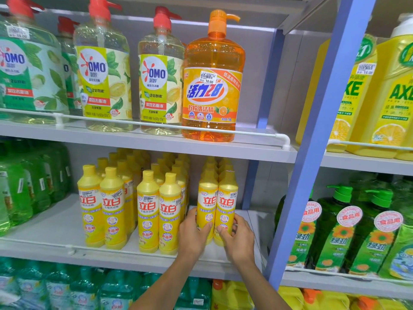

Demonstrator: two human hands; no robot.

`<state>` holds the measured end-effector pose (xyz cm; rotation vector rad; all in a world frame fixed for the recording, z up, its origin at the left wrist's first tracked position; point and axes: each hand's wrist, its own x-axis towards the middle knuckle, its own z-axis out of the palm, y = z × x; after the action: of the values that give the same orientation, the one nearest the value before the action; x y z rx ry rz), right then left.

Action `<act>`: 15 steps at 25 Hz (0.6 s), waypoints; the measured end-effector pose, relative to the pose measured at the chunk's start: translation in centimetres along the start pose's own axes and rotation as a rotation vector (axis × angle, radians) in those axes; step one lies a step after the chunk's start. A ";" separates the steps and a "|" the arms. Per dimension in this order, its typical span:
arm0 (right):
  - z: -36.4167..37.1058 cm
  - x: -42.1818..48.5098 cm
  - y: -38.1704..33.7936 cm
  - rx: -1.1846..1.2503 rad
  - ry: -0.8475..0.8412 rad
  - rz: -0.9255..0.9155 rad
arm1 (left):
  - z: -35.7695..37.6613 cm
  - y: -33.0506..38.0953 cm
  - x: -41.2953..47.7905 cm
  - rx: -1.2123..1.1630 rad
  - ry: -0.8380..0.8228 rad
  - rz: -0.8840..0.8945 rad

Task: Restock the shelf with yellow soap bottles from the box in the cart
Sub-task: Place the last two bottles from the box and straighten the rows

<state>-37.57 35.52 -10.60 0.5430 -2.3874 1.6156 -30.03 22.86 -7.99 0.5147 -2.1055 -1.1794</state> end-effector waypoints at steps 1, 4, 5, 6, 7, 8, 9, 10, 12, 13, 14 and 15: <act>0.0 0.0 0.0 0.010 -0.003 0.004 | 0.1 0.1 -0.1 0.000 0.015 -0.011; 0.0 -0.1 0.1 0.023 -0.012 0.021 | 0.3 0.1 -0.4 -0.011 0.058 -0.048; 0.0 -0.1 0.2 0.024 -0.010 0.021 | 0.4 0.2 -0.4 -0.009 0.062 -0.046; 0.0 -0.1 0.2 0.023 -0.007 0.023 | 0.4 0.2 -0.4 -0.007 0.059 -0.045; 0.1 -0.1 0.3 0.023 -0.007 0.024 | 0.3 0.2 -0.3 -0.008 0.049 -0.048; 0.1 -0.1 0.2 0.020 -0.010 0.028 | 0.2 0.1 -0.2 -0.008 0.041 -0.053; 0.1 0.0 0.2 0.020 -0.012 0.029 | 0.2 0.1 -0.1 -0.003 0.033 -0.062; 0.0 0.0 0.1 0.015 -0.015 0.035 | 0.1 0.1 -0.1 0.001 0.029 -0.069; -0.1 0.0 -0.1 0.007 -0.014 0.031 | 0.1 -0.1 -0.1 0.011 0.030 -0.072; -0.2 0.0 -0.2 0.002 -0.006 0.026 | 0.1 -0.1 -0.2 0.025 0.028 -0.068; -0.4 0.0 -0.4 -0.005 0.000 0.024 | 0.1 0.0 -0.1 0.040 0.023 -0.064; -0.4 0.0 -0.4 -0.007 -0.001 0.028 | 0.1 0.0 0.1 0.052 0.015 -0.066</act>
<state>-37.41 35.71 -10.09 0.5111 -2.4106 1.6186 -30.13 22.88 -7.95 0.6191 -2.1256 -1.1562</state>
